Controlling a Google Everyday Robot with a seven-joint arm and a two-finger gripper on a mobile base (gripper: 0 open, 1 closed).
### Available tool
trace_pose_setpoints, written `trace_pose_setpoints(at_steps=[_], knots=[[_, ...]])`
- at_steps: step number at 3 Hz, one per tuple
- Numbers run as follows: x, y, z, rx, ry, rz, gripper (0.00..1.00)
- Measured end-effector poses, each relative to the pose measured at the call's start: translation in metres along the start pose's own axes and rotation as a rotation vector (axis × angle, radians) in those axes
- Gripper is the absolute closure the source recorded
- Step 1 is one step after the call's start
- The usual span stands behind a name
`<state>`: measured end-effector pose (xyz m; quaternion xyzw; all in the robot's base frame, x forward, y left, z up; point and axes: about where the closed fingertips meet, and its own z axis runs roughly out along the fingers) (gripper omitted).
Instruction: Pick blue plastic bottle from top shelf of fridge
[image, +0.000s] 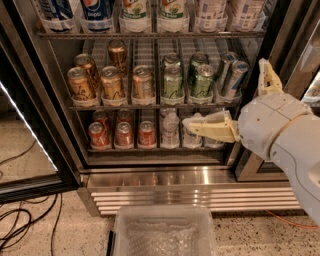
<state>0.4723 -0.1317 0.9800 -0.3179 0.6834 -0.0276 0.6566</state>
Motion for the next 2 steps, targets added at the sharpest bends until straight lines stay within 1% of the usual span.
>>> trace_pose_setpoints(at_steps=[1, 2], knots=[[-0.016, -0.016, 0.007, 0.034, -0.088, 0.075, 0.00], [-0.028, -0.028, 0.012, 0.069, -0.156, 0.109, 0.00]])
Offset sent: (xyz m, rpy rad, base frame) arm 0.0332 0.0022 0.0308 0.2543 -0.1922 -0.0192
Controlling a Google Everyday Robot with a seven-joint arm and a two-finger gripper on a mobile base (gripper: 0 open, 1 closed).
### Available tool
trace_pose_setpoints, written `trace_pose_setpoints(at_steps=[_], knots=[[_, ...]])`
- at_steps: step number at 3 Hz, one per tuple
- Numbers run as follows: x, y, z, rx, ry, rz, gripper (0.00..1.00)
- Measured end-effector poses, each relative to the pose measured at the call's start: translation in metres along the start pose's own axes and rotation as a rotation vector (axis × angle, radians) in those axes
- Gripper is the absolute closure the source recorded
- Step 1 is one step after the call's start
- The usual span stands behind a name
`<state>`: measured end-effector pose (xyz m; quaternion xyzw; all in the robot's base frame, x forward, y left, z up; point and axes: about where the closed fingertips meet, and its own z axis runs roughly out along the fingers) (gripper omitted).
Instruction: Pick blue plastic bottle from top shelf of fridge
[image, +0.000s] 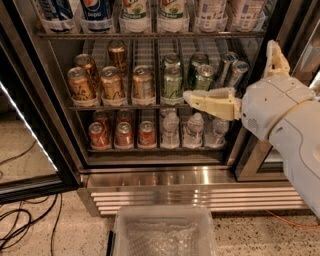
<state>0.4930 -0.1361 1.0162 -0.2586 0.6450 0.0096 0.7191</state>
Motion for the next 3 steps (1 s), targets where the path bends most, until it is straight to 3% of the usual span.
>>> trace_pose_setpoints(at_steps=[1, 3], knots=[[-0.005, -0.004, 0.007, 0.017, -0.031, 0.008, 0.00], [-0.008, -0.033, 0.020, 0.081, -0.035, 0.005, 0.00]])
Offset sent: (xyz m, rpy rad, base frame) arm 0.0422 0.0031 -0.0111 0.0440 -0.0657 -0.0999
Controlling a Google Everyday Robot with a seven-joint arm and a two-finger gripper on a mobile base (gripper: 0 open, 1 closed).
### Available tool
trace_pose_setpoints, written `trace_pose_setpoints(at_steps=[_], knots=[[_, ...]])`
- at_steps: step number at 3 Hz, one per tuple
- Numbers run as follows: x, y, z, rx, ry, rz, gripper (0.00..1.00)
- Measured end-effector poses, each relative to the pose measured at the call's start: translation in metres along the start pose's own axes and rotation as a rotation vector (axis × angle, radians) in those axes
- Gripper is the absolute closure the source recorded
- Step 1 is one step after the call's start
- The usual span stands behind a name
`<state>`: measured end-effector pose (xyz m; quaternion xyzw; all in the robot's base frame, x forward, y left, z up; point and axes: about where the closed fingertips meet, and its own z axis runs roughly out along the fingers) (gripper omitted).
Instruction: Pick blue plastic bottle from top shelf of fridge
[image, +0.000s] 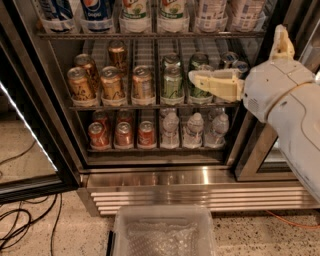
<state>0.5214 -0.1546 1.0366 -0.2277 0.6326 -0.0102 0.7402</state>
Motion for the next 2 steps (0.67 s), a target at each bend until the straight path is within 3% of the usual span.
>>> trace_pose_setpoints(at_steps=[2], knots=[[-0.001, -0.019, 0.035, 0.037, -0.005, -0.003, 0.00]])
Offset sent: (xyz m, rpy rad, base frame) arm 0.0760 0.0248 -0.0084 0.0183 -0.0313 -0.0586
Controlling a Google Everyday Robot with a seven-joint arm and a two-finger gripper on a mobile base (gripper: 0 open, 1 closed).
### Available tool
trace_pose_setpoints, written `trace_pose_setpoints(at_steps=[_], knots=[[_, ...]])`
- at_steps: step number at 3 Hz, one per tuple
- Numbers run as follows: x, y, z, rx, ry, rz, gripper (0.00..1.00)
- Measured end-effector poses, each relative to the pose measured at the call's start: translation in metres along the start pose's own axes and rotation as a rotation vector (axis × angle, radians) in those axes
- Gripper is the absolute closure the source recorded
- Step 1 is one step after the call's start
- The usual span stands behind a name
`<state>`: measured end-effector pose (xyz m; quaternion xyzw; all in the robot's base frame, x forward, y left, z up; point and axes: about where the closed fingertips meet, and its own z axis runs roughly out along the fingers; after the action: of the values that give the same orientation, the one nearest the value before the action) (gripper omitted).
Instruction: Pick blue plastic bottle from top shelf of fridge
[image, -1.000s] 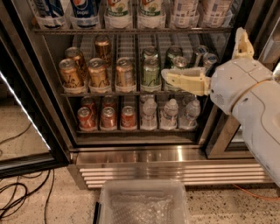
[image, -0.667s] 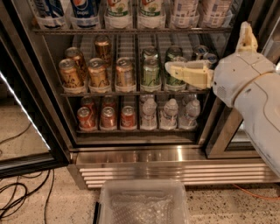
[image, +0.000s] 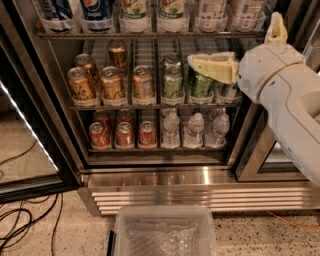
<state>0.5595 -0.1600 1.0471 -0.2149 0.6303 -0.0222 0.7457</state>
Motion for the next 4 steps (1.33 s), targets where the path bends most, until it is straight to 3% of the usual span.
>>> trace_pose_setpoints(at_steps=[1, 3, 4], knots=[[0.003, 0.000, 0.022, 0.013, -0.004, 0.010, 0.00], [0.004, 0.001, 0.049, 0.054, -0.031, 0.042, 0.41], [-0.001, -0.001, 0.050, 0.098, -0.059, 0.047, 0.46]])
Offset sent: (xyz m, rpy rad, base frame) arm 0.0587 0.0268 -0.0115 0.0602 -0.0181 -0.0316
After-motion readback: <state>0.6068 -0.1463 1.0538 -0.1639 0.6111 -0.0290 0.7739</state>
